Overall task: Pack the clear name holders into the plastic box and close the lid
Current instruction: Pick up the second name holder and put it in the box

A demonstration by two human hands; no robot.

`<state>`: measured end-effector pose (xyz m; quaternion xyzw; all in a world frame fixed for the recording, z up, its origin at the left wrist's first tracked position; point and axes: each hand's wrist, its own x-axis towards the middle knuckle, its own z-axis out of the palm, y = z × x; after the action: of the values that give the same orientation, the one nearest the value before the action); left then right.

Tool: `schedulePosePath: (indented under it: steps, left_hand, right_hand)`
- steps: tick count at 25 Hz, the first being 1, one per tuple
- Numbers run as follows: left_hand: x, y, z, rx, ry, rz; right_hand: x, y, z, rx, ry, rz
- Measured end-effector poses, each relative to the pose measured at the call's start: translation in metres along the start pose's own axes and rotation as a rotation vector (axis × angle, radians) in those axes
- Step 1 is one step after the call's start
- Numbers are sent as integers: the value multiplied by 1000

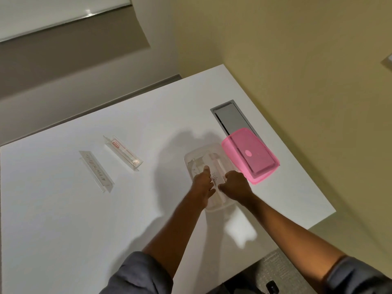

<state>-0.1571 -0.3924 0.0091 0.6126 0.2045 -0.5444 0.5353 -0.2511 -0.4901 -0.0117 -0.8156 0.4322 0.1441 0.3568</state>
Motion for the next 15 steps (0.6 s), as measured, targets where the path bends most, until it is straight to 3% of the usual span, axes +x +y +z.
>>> schedulePosePath:
  steps: [15]
  left_hand:
    - [37,-13,15,9,-59,-71]
  right_hand:
    - [9,-6,25,-146,60,33]
